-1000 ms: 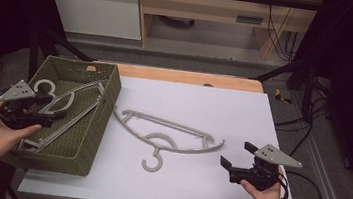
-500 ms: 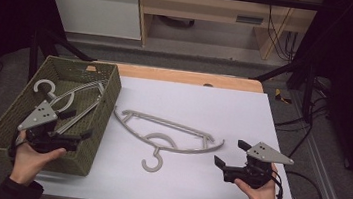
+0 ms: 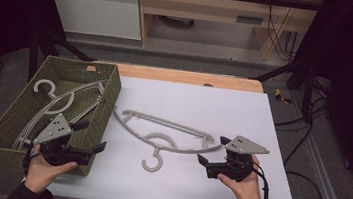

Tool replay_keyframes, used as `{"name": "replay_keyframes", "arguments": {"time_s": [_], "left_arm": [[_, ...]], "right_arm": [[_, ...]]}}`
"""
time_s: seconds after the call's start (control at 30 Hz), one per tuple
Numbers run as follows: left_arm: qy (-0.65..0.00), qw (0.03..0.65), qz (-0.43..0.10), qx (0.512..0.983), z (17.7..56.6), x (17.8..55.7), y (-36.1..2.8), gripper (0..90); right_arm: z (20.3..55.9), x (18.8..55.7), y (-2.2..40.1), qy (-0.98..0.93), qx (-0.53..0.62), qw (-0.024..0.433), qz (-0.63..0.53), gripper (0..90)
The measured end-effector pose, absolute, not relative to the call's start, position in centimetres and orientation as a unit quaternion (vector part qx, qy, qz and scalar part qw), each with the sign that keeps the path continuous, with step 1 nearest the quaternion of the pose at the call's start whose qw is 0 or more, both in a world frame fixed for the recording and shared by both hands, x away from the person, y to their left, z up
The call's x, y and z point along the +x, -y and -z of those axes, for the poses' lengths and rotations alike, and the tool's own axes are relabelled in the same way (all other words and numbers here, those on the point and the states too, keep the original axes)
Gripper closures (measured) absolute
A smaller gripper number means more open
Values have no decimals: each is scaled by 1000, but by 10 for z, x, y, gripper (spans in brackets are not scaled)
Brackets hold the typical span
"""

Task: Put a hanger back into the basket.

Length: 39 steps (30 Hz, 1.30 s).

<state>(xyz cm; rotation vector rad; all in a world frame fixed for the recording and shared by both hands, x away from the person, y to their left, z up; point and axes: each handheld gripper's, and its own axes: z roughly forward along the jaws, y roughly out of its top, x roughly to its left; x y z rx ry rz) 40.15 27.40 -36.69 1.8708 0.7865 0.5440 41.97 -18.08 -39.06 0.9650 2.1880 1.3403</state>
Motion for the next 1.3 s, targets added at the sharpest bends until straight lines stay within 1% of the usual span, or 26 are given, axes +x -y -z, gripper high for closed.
{"name": "replay_keyframes", "arguments": {"time_s": [0.33,0.7,1.07,1.17,1.23,1.3], "left_arm": [[-319,493,-213,781,373,403,-265,101],[-322,493,-214,779,372,404,-269,95],[-338,504,-218,764,370,406,-282,87],[-339,506,-220,762,369,405,-283,86],[-337,507,-221,762,368,405,-283,86],[-335,508,-221,762,367,404,-283,86]], "right_arm": [[399,435,152,-815,326,171,-448,80],[418,459,116,-853,308,153,-393,124],[443,480,98,-879,307,133,-340,203],[450,485,96,-885,309,134,-321,237],[454,489,95,-885,313,134,-318,288],[456,493,95,-890,305,133,-311,307]]}}
